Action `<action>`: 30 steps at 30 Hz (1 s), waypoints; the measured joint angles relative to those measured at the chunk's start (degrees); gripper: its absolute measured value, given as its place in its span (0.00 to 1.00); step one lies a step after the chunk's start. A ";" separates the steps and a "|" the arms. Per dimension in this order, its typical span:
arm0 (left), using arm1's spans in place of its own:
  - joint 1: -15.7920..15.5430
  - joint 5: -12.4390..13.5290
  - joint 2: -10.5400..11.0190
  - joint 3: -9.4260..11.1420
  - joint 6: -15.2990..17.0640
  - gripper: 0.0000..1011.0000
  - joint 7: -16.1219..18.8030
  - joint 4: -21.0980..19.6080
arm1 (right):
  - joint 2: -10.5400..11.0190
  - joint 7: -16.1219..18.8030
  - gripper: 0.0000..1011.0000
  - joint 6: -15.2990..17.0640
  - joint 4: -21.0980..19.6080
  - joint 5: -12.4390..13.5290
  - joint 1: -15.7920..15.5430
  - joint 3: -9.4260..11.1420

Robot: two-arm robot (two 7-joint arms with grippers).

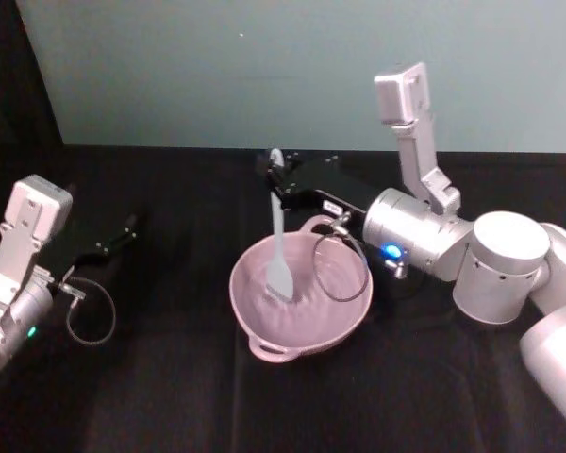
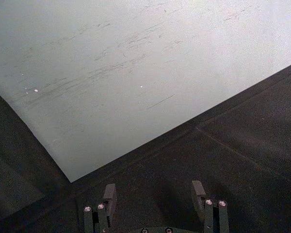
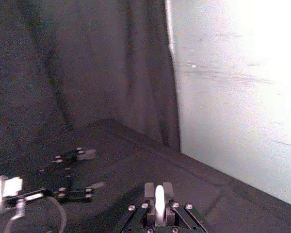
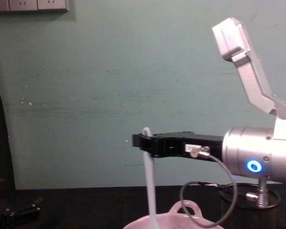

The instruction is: Use the one hand to pick up the spoon and stir the clear water in the bowl.

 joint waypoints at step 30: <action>0.00 0.00 0.00 0.00 0.00 1.00 0.00 0.00 | 4.84 -1.61 0.11 3.48 -14.60 -1.00 -8.13 1.04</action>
